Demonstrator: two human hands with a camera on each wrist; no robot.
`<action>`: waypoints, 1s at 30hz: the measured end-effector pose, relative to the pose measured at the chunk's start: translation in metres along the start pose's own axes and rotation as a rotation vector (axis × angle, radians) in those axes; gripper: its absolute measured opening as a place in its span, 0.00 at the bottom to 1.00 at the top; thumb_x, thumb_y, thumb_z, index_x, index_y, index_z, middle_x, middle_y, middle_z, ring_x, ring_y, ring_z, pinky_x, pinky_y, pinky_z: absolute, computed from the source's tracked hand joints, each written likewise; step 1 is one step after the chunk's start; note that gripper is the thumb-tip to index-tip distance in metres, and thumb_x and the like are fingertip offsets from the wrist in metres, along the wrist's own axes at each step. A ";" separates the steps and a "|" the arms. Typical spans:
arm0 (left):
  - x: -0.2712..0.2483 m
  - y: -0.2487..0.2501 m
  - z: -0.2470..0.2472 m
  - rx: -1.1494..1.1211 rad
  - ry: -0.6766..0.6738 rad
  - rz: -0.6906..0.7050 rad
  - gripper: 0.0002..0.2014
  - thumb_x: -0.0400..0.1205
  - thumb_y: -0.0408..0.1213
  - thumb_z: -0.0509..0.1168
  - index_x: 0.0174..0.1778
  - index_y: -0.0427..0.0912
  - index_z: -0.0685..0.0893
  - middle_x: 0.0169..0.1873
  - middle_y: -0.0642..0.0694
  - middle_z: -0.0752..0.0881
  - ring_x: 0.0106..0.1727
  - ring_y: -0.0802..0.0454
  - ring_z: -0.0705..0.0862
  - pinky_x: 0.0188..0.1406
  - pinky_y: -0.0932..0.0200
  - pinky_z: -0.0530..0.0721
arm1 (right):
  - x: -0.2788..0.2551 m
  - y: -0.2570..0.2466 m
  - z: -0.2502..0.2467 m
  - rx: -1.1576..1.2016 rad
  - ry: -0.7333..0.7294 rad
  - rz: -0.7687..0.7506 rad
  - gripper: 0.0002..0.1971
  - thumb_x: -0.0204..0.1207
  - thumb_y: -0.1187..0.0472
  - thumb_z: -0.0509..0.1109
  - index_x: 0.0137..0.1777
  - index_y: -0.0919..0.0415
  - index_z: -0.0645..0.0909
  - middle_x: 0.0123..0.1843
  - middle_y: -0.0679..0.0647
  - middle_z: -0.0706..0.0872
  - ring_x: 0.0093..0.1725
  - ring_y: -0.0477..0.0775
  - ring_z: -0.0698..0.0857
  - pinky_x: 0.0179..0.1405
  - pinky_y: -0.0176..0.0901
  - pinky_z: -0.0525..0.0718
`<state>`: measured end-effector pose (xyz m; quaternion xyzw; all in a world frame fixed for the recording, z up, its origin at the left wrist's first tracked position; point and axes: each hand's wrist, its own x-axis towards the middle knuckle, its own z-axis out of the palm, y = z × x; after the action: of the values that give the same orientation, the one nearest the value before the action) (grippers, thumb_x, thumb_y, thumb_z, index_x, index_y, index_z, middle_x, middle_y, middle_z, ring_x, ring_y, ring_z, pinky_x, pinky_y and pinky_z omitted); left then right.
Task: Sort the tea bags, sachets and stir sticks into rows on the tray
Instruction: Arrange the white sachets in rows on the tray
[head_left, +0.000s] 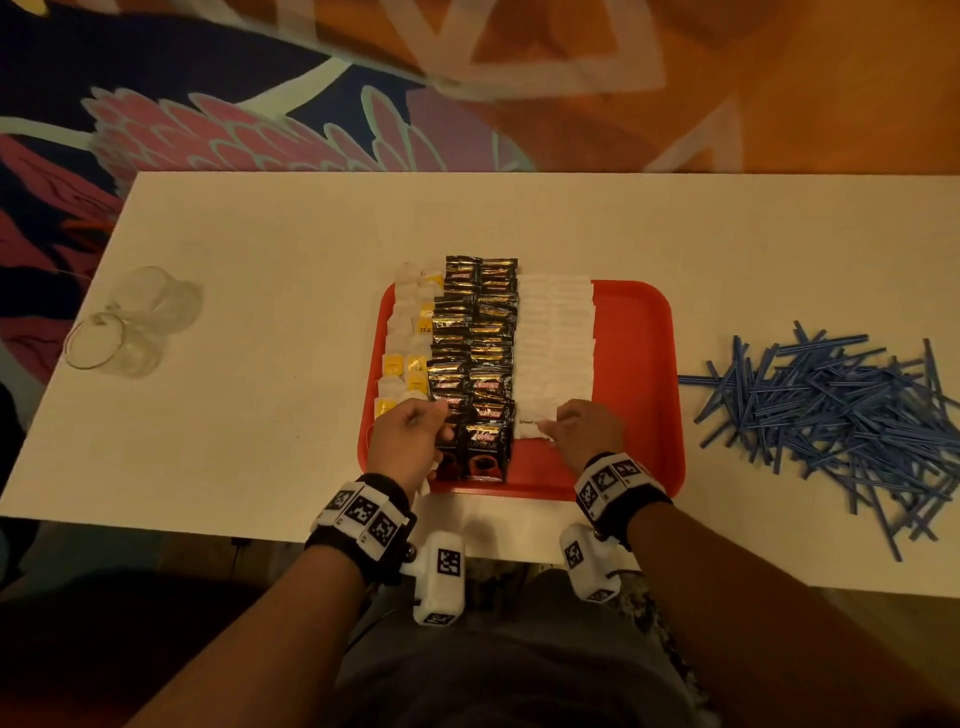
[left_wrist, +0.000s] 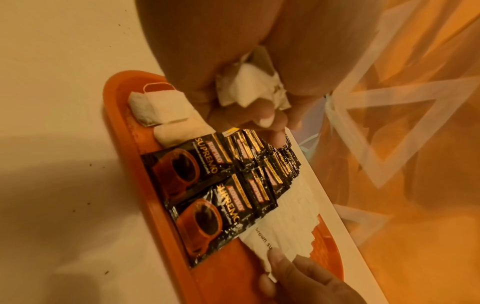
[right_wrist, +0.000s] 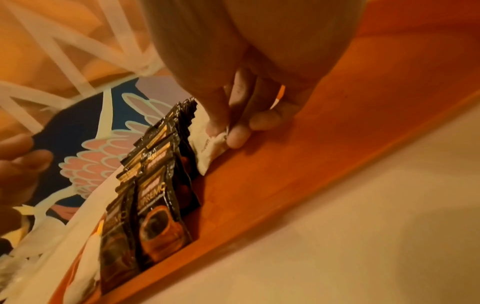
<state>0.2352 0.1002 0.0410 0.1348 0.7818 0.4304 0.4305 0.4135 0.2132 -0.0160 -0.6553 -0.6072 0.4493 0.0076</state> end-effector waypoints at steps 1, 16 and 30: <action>0.001 0.000 -0.001 0.000 0.003 -0.002 0.09 0.86 0.44 0.66 0.46 0.43 0.86 0.32 0.47 0.86 0.26 0.53 0.77 0.25 0.59 0.75 | 0.001 0.000 0.002 -0.011 0.020 0.005 0.09 0.74 0.53 0.77 0.47 0.56 0.83 0.48 0.49 0.85 0.44 0.45 0.79 0.31 0.31 0.70; 0.005 -0.003 -0.008 -0.011 0.000 -0.040 0.10 0.86 0.43 0.66 0.47 0.42 0.87 0.32 0.48 0.86 0.25 0.53 0.77 0.23 0.59 0.73 | -0.001 -0.002 0.016 -0.276 -0.002 -0.419 0.10 0.76 0.68 0.72 0.53 0.54 0.80 0.52 0.49 0.76 0.54 0.52 0.79 0.53 0.45 0.81; -0.010 0.023 0.006 -0.281 -0.189 -0.155 0.27 0.90 0.58 0.49 0.44 0.38 0.81 0.24 0.44 0.79 0.18 0.53 0.72 0.12 0.65 0.65 | -0.023 -0.015 -0.008 0.011 0.011 -0.344 0.07 0.73 0.59 0.77 0.44 0.48 0.81 0.42 0.46 0.84 0.43 0.46 0.82 0.42 0.37 0.79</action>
<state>0.2426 0.1114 0.0627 0.0525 0.6780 0.4864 0.5486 0.4093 0.2031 0.0102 -0.5439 -0.7080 0.4411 0.0912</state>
